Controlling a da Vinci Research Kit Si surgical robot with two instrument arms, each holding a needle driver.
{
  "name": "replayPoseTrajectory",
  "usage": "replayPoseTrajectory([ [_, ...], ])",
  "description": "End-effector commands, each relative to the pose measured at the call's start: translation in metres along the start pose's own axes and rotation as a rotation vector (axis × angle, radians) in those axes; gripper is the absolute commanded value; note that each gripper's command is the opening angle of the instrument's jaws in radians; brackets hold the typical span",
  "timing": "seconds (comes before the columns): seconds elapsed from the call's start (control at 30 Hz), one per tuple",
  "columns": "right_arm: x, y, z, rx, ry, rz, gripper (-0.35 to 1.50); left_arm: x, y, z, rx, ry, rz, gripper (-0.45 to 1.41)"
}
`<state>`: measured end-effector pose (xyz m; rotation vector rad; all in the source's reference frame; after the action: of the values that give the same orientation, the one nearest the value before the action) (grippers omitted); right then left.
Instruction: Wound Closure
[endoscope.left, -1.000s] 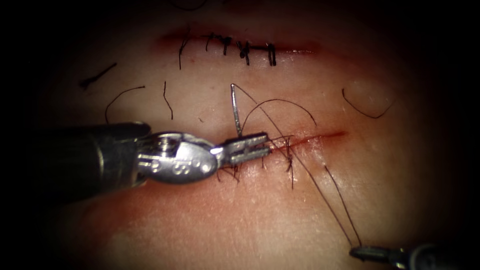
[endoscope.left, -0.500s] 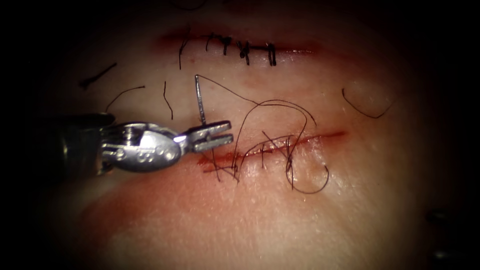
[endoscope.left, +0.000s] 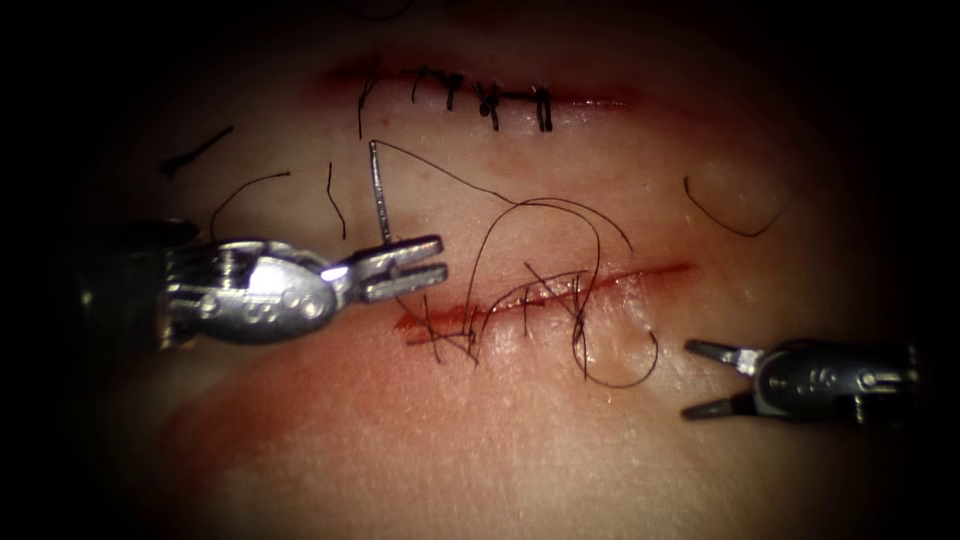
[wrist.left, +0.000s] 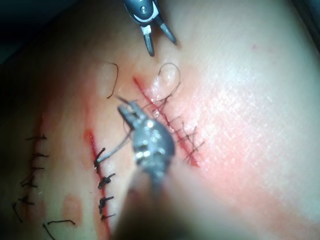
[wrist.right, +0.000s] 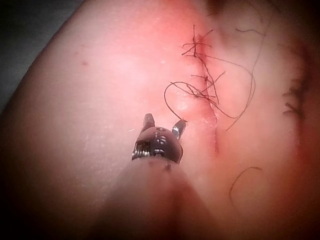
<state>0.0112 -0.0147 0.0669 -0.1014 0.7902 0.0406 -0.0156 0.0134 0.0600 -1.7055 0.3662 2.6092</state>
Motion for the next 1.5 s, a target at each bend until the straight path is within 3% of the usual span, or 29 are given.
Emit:
replayPoseTrajectory([
  [0.03, -0.0002, -0.0002, 0.0013, -0.007, -0.007, -0.025, 1.33, -0.0004, 0.0003, 0.0008, -0.001, 0.0, 0.0, -0.45],
  [0.13, -0.0007, 0.0, 0.0023, -0.029, -0.036, -0.047, 1.34, -0.0004, 0.0004, 0.0008, 0.0, -0.001, 0.0, -0.45],
  [0.23, -0.0007, 0.0, 0.0037, -0.04, -0.01, -0.039, 1.34, -0.0004, 0.0004, 0.0008, 0.001, -0.002, 0.0, -0.45],
  [0.53, 0.0009, -0.0004, 0.006, -0.044, 0.001, -0.064, 1.29, -0.0004, 0.0005, 0.0009, 0.002, -0.004, 0.0, -0.45],
  [0.8, 0.0008, -0.0006, 0.0064, -0.029, -0.01, -0.098, 1.09, -0.0004, 0.0007, 0.001, 0.005, -0.01, 0.001, -0.45],
  [0.9, 0.0008, -0.0007, 0.0061, 0.006, -0.004, -0.11, 0.57, -0.0004, 0.0008, 0.0013, 0.006, -0.009, 0.002, -0.45],
  [0.93, 0.0008, -0.0008, 0.0059, 0.012, -0.002, -0.112, 0.24, -0.0004, 0.0008, 0.0013, 0.006, -0.009, 0.002, -0.45],
  [1.03, 0.001, -0.0017, 0.0047, 0.009, -0.007, -0.099, -0.35, -0.0004, 0.0008, 0.0013, 0.005, -0.007, 0.002, -0.45],
  [1.37, 0.0037, -0.0071, -0.0036, 0.03, -0.007, -0.029, -0.35, -0.0005, 0.0009, 0.0015, 0.007, -0.009, 0.003, -0.45],
  [1.5, 0.0053, -0.0083, -0.0054, 0.031, -0.007, -0.023, -0.35, -0.0004, 0.0012, 0.0018, 0.007, -0.007, 0.005, -0.45],
])
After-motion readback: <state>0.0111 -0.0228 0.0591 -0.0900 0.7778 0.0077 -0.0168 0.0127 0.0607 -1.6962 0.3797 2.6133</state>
